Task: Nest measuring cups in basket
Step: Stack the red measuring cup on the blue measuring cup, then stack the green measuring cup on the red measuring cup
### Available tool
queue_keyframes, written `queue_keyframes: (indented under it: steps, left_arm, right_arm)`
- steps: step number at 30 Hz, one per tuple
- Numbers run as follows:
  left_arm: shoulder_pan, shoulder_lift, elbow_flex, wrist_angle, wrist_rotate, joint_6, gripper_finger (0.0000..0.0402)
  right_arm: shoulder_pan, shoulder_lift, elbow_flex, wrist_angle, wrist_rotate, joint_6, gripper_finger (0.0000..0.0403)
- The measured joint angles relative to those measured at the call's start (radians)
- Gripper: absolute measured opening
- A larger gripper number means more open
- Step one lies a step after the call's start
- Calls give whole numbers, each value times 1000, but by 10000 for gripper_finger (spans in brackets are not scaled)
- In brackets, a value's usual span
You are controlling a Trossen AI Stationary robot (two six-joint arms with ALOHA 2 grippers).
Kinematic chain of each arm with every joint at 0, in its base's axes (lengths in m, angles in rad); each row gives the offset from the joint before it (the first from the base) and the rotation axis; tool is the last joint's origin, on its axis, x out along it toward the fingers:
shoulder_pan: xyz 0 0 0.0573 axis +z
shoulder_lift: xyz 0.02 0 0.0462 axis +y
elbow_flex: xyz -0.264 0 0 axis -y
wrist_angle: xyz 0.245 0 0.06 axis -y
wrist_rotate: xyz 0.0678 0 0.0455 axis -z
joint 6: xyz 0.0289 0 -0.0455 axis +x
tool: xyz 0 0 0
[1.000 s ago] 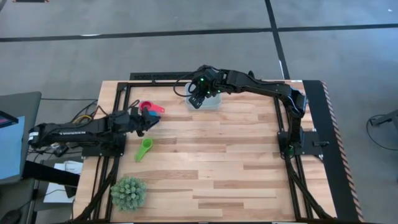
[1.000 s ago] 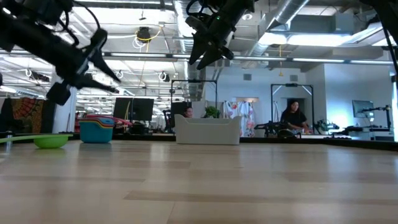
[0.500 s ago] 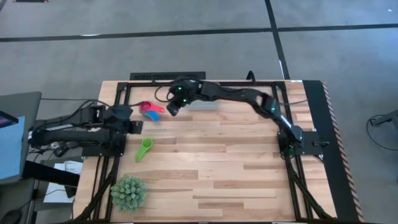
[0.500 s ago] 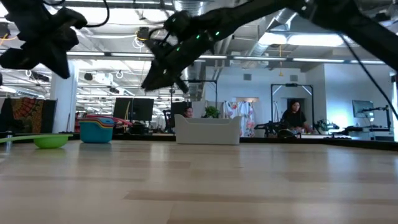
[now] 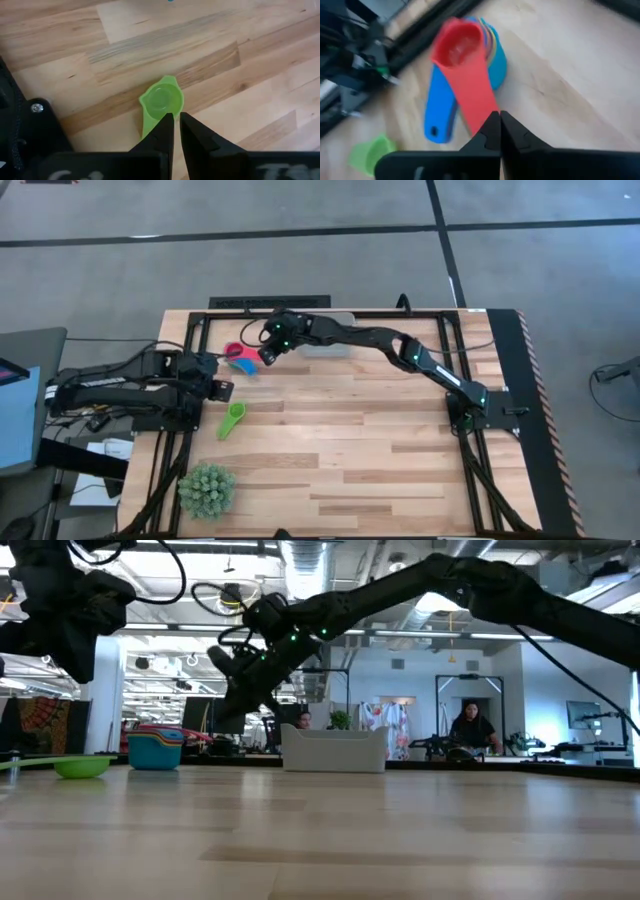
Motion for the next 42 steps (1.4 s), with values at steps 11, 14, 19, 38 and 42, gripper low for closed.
queue_keyframes:
  steps: [11,14,19,38,42]
  left_arm:
    - [0,0,0,-38,-5,12,19]
    - [1,0,0,-40,-4,12,19]
    - [1,0,0,-42,2,27,19]
    - [-14,215,-159,191,-70,173,110]
    - [-14,294,-158,217,-45,214,114]
  right_arm:
    - [-14,55,0,36,10,10,9]
    - [-9,58,-2,29,-7,-15,10]
    - [11,47,-2,-33,-51,-39,10]
    - [-85,-286,-1,-507,-16,-292,20]
    - [-122,-318,-2,-560,-25,-323,18]
